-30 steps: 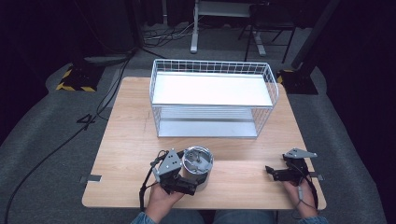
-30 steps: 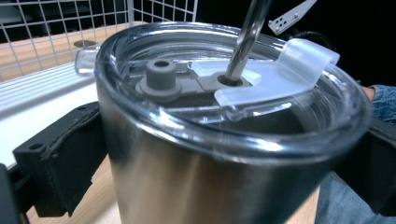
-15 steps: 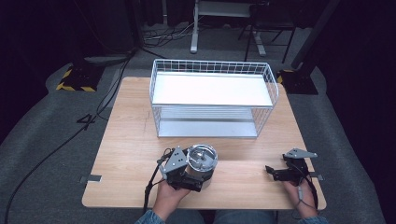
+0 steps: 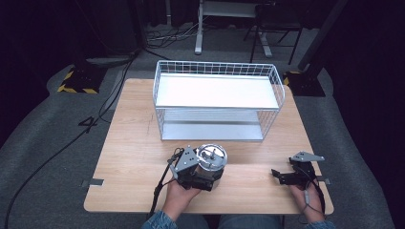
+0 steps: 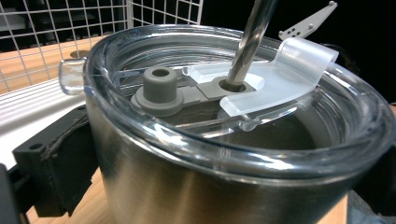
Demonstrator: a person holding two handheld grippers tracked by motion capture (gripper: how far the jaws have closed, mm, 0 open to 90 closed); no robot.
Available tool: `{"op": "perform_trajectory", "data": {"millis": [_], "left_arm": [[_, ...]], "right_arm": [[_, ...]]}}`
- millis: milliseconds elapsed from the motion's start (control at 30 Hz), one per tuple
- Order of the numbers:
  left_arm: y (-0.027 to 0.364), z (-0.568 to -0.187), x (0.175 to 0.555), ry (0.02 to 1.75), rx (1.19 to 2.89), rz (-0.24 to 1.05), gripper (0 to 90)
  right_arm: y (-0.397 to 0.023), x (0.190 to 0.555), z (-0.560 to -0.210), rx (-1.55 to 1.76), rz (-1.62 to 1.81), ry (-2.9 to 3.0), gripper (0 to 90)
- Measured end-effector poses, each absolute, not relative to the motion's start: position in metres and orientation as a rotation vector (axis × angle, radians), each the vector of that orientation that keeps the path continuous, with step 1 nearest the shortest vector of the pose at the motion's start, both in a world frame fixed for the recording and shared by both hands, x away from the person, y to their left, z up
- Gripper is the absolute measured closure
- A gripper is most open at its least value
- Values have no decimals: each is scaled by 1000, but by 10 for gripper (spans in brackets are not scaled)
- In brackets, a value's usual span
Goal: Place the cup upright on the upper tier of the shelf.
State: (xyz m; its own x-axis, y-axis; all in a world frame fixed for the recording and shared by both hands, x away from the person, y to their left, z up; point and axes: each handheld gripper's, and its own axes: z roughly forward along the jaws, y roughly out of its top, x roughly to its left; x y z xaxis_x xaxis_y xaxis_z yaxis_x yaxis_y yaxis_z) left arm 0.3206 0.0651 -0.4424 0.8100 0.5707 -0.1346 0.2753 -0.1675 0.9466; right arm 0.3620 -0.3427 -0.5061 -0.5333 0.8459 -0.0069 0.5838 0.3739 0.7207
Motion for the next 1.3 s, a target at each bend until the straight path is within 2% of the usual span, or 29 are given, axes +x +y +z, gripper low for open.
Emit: {"op": "perform_trajectory", "data": {"millis": [233, 700, 1300], "left_arm": [[52, -444, 324, 687, 1807, 339, 8], [55, -441, 323, 684, 1830, 357, 27], [94, -359, 336, 640, 1754, 359, 27]], "right_arm": [[-343, 362, -506, 1245, 960, 2263, 44], [-343, 361, -506, 1239, 961, 2259, 62], [-343, 361, -506, 1236, 963, 2260, 73]]}}
